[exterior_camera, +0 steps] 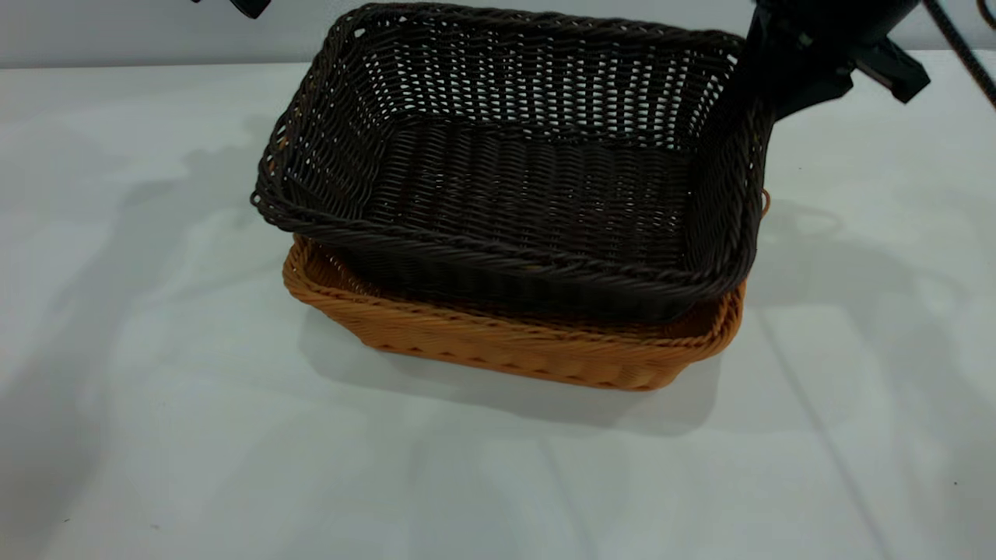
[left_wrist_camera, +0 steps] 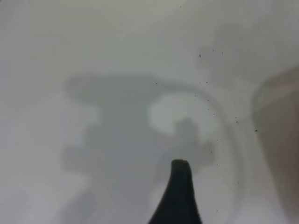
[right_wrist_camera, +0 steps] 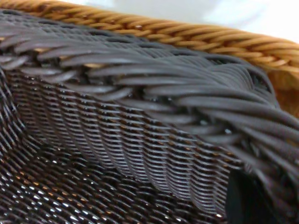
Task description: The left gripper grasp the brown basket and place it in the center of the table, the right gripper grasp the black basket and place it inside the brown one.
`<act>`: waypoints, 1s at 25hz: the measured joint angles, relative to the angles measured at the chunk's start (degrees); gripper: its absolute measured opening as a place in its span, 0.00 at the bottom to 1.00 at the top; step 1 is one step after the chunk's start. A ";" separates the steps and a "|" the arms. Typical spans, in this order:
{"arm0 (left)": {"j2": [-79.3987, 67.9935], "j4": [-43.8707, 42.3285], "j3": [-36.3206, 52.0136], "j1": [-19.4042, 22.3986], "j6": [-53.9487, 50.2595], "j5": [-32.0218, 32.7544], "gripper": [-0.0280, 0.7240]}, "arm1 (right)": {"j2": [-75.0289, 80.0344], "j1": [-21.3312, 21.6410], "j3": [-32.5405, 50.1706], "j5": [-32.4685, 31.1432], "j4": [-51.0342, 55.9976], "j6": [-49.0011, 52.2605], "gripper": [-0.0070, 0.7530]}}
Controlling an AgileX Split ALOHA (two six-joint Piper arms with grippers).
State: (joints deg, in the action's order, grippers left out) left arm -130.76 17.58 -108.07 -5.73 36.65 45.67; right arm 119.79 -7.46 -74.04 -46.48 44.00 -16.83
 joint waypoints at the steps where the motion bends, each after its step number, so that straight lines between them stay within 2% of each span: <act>1: 0.00 0.00 0.00 0.00 0.00 0.00 0.80 | 0.40 0.00 0.00 0.00 0.07 0.05 0.12; 5: 0.00 0.00 0.00 0.00 0.00 0.00 0.80 | 1.88 0.00 0.00 0.60 0.22 0.00 0.14; 7: 0.00 0.00 0.00 0.00 0.00 0.00 0.80 | 2.29 0.00 0.00 0.74 0.91 -0.21 0.19; 9: 0.00 0.00 0.00 0.00 0.00 0.00 0.80 | 2.34 0.00 -0.04 0.74 1.40 -0.58 0.28; 15: 0.00 0.00 0.00 0.00 0.00 0.00 0.80 | 2.34 0.00 -0.40 0.80 1.98 -4.47 0.70; 18: 0.42 -0.07 0.00 0.00 0.00 0.57 0.80 | 1.73 0.42 -0.40 0.86 0.84 -8.01 0.84; 21: 2.55 -0.20 0.00 0.00 0.00 1.29 0.80 | -0.37 2.08 -0.40 1.41 -1.48 -9.43 0.88; 25: 8.50 -0.28 0.00 0.00 -0.05 2.37 0.80 | -6.50 6.05 -0.40 1.33 -5.86 -9.62 0.88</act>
State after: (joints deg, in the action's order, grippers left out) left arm -122.26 17.30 -108.07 -5.73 36.60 48.04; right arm 113.29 -1.41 -74.44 -45.15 38.14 -26.45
